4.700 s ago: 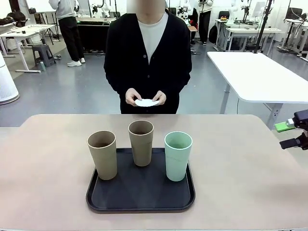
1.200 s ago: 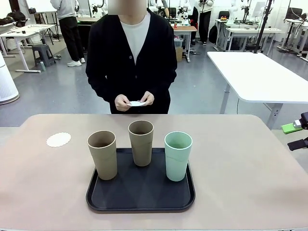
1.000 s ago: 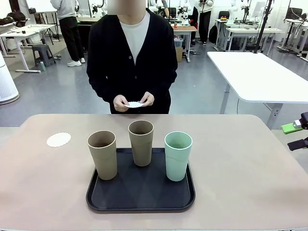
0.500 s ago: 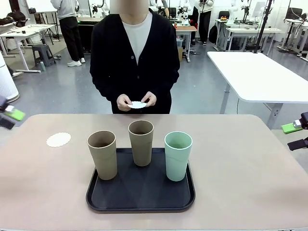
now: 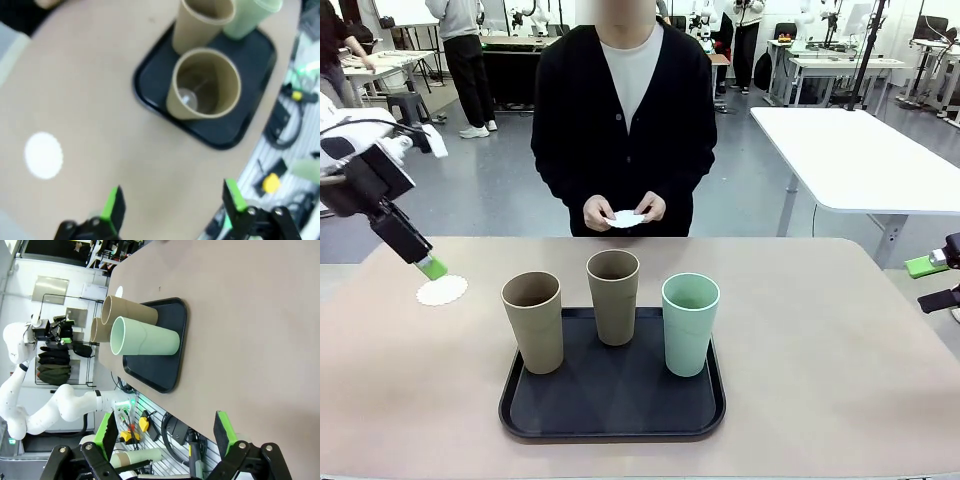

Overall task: Place coasters on the table and set cups on them.
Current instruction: Pick up one Reusable plastic cup and place it on a coaster set by the human.

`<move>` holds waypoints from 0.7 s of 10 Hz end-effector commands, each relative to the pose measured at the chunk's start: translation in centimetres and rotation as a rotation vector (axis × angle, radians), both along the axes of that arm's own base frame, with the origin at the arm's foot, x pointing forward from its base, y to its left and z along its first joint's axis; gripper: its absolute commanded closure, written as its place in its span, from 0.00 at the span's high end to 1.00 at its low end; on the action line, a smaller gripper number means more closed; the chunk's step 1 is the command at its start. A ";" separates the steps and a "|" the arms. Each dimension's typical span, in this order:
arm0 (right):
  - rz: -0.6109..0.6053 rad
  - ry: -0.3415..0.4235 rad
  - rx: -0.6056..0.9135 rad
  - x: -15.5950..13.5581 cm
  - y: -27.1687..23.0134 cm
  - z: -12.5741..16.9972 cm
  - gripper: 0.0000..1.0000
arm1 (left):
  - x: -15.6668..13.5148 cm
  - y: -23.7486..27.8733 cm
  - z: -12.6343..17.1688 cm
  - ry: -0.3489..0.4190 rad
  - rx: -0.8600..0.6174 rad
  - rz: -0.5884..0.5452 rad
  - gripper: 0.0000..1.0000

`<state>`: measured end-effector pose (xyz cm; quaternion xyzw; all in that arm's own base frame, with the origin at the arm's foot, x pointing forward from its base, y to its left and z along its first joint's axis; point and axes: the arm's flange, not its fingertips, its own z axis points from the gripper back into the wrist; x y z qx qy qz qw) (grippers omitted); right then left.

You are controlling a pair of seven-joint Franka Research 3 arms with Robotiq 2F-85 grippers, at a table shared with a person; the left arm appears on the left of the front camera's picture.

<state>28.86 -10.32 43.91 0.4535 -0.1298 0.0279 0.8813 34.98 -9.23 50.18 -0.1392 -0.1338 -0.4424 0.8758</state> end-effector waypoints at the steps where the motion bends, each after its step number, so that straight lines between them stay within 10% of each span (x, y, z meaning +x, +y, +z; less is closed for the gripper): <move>1: -0.001 -0.003 0.010 0.0 -0.1 0.0 1.00 | 0.5 0.0 0.3 0.024 0.062 -0.116 1.00; 7: -0.001 -0.003 0.010 0.0 -0.1 0.0 1.00 | 0.0 -1.4 -0.4 0.021 0.083 -0.112 1.00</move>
